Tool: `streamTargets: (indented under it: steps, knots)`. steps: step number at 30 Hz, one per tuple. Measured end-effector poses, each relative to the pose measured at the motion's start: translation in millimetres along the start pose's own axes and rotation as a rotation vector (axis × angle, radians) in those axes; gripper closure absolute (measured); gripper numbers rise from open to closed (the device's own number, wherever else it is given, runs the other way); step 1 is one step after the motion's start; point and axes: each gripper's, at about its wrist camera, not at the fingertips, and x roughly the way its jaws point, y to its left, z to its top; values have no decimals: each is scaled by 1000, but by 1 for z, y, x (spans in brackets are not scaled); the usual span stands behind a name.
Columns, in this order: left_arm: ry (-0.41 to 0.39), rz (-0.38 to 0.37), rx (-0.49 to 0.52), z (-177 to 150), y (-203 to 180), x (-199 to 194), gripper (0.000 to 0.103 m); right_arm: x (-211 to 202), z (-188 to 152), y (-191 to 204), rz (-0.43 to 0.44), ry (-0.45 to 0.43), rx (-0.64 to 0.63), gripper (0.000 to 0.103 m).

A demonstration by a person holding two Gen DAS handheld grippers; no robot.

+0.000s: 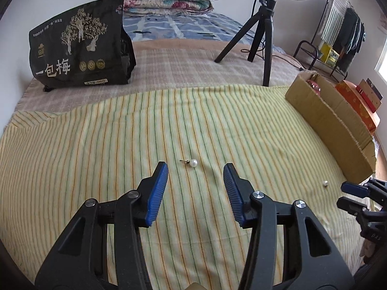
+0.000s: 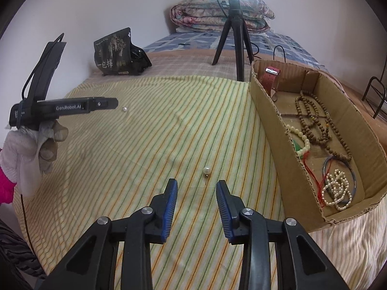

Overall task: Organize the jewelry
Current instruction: 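Grasp one pearl earring with the left tool while the right tool grasps the other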

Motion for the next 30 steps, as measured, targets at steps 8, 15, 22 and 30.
streamTargets:
  steps: [8,15,22,30]
  knots:
    - [0,36,68,4,0,18,54,14,9,1,-9,0,-8,70]
    - [17,36,130,6,-5,31,70,22,12,1,-15,-1,-4,71]
    - [12,27,146,5,-5,34,72,28,11,0,-19,13,-2,72]
    - [5,28,178,3,-11,35,82,33,11,-1,-25,18,-3,78]
